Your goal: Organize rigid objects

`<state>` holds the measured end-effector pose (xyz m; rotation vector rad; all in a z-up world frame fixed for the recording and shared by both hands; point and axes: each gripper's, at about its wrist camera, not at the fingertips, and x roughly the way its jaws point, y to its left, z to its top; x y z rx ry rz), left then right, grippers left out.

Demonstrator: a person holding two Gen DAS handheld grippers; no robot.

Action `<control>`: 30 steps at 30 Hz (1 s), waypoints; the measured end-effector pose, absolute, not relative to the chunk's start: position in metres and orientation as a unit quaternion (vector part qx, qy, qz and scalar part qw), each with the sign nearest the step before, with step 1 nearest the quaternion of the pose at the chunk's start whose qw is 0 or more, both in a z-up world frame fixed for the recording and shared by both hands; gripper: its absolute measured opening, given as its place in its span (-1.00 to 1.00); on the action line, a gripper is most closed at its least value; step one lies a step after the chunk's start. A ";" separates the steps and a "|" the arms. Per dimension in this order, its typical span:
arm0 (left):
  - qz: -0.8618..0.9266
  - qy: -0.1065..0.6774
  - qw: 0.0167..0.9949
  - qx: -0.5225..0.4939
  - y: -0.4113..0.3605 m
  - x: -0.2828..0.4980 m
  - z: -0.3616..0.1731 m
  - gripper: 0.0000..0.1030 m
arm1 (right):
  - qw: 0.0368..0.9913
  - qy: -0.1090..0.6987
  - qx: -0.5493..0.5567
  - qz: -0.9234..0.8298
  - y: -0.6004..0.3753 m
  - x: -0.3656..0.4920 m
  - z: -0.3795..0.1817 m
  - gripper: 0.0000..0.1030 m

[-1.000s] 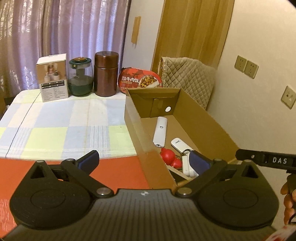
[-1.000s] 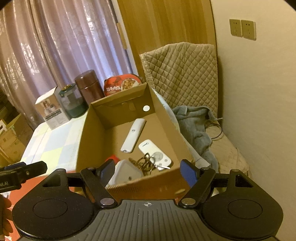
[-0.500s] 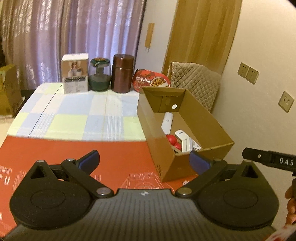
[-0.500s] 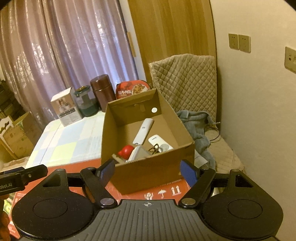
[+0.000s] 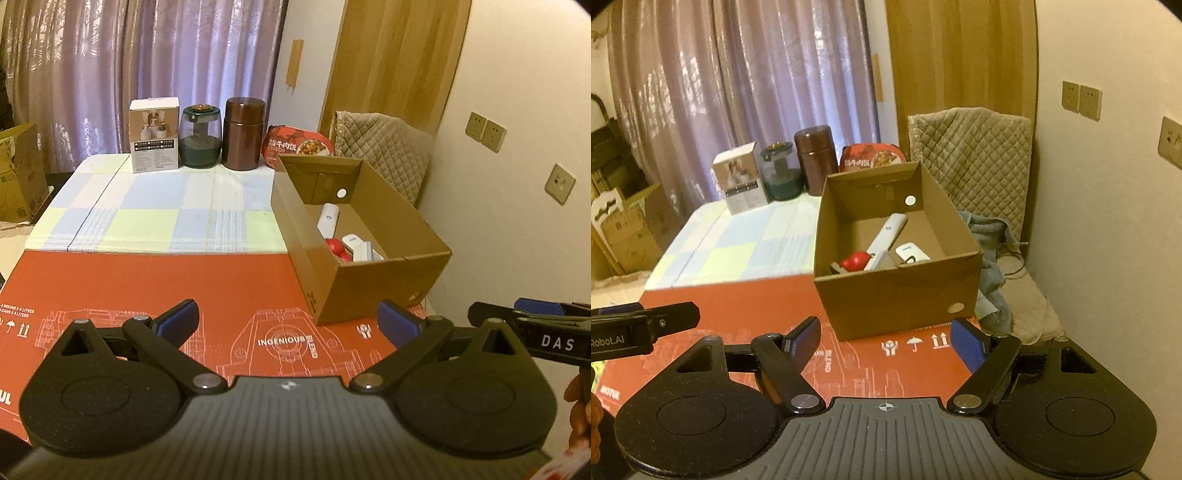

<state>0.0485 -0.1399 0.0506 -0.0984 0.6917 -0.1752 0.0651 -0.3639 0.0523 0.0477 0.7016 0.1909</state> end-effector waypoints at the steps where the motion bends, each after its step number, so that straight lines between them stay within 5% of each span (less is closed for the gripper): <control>1: -0.086 0.338 0.936 -0.047 -0.141 0.046 0.050 0.97 | 0.934 0.345 0.020 0.094 -0.363 0.063 0.051 0.45; 30: -0.079 0.353 0.931 -0.036 -0.146 0.025 0.036 0.97 | 0.926 0.364 -0.001 0.096 -0.356 0.045 0.037 0.45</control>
